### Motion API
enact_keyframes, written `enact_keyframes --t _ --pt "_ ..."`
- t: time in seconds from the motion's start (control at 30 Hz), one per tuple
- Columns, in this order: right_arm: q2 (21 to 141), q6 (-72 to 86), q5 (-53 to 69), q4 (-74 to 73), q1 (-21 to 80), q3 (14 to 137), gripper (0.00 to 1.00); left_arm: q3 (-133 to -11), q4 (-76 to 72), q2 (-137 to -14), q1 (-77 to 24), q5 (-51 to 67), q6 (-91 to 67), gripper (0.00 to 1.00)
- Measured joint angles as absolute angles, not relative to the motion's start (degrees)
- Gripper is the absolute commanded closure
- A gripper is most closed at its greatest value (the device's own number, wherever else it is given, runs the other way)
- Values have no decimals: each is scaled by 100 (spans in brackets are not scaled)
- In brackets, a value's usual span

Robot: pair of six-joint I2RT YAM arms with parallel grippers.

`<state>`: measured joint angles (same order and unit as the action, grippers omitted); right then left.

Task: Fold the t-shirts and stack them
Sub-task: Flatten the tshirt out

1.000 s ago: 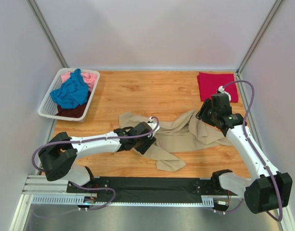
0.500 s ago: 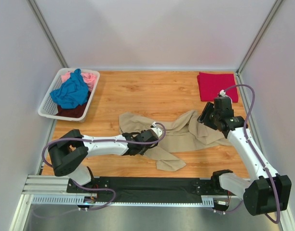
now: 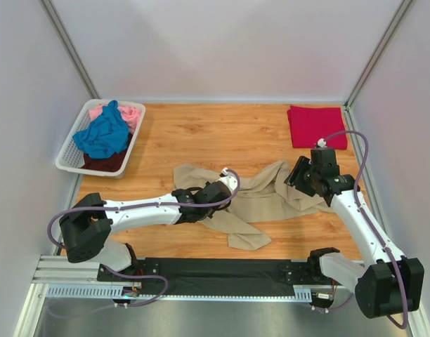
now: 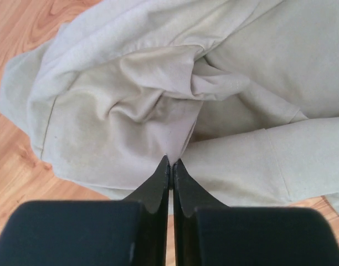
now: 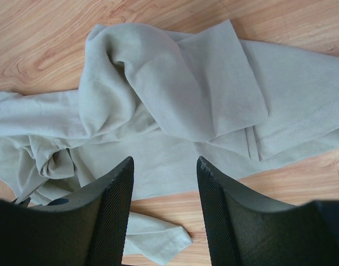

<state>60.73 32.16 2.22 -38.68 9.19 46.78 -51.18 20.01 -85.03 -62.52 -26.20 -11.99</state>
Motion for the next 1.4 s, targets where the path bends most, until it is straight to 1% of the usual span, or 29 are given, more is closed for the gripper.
enact_keyframes --t 0.17,0.3,0.47,0.6,0.7,0.97,1.1,1.27,1.33,1.4 --pt "5961 3465 266 -3887 919 4451 50 -5124 2102 -8407 -6254 -2797 -1188 100" --pt "5743 3872 215 -3826 919 4040 50 -5413 2569 -8187 -6160 -3087 -1297 100" --pt "5771 4187 -102 -3752 891 3664 50 -6016 2954 -7522 -5507 -3096 -1372 100" --pt "6007 4423 -307 -3594 561 3583 52 -6453 3260 -7087 -4930 -3083 -1409 100" --pt "6117 4668 -519 -3509 336 3524 53 -6567 3369 -6888 -4711 -3004 -1413 100" --pt "6543 5443 -521 -2856 -255 3334 53 -6434 3548 -6772 -4681 -2689 -1424 100" --pt "6831 5780 -327 -2552 -294 3253 53 -6412 3588 -6772 -4681 -2630 -1422 100" --pt "6849 6134 -154 -2217 -301 2976 53 -6399 3583 -6772 -4681 -2593 -1424 100" --pt "6866 6217 -156 -2156 -307 2919 55 -6372 3579 -6781 -4681 -2593 -1422 100" --pt "6925 6261 -167 -2069 -318 2904 62 -6342 3575 -6812 -4681 -2593 -1424 100"
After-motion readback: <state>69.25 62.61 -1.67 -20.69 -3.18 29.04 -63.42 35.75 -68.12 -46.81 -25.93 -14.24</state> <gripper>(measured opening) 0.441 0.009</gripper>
